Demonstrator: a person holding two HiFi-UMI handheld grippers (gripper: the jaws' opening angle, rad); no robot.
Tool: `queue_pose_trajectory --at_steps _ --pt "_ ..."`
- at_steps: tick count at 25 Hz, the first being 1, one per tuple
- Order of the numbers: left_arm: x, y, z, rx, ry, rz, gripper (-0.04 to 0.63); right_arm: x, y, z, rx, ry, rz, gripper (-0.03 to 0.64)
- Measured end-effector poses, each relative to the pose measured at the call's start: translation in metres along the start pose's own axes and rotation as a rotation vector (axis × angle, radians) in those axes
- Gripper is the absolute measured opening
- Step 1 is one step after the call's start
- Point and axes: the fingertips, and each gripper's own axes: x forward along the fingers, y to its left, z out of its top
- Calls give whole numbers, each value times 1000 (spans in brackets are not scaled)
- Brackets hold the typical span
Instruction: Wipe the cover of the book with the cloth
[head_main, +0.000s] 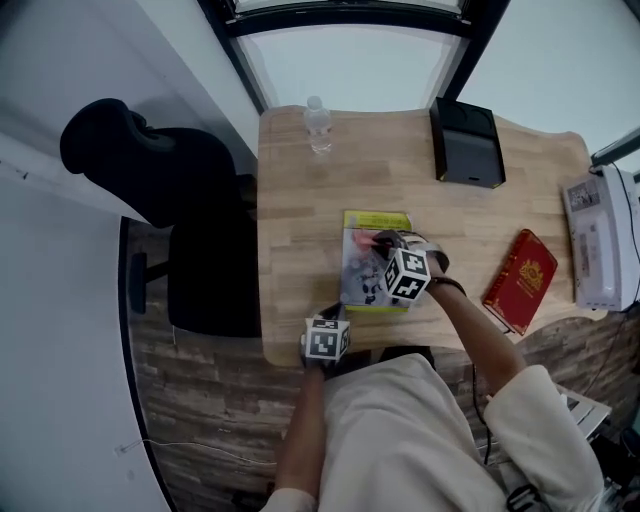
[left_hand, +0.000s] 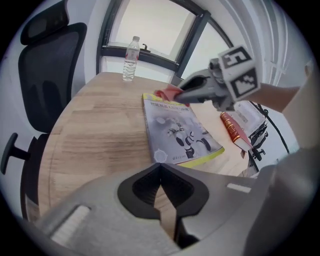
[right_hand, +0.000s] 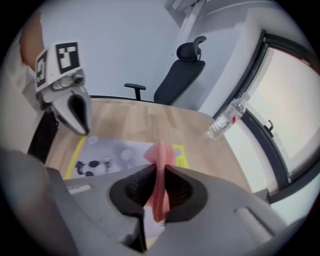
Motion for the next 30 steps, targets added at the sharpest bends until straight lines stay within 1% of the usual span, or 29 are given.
queue_pose_trajectory --at_steps 2,4,6,8,10,14,17,19,24,30 --pt "-6 3 -4 -2 3 6 6 19 -29 9 -5 1 -37 44" --pt "-11 4 -6 -16 -6 13 6 36 -46 15 -16 10 -52 44" --pt "-14 5 -8 -35 -14 25 6 50 -56 18 -12 24 -59 44" --pt "-16 9 -7 -51 -21 40 6 64 -56 18 9 46 -41 44" --pt "-17 12 -6 -60 -23 57 6 71 -46 19 7 53 -23 34" --pt "-17 18 -9 -84 -27 76 6 65 -16 28 -86 23 -10 34" --pt "-20 21 -9 -105 -38 76 6 60 8 33 -135 6 12 32" --pt "-21 22 -10 -111 -42 71 6 56 24 37 -161 -1 26 34" --pt "-23 28 -13 -118 -52 62 6 45 70 43 -266 -15 62 35" --pt "-25 27 -12 -122 -76 42 6 22 127 38 -300 -24 129 41"
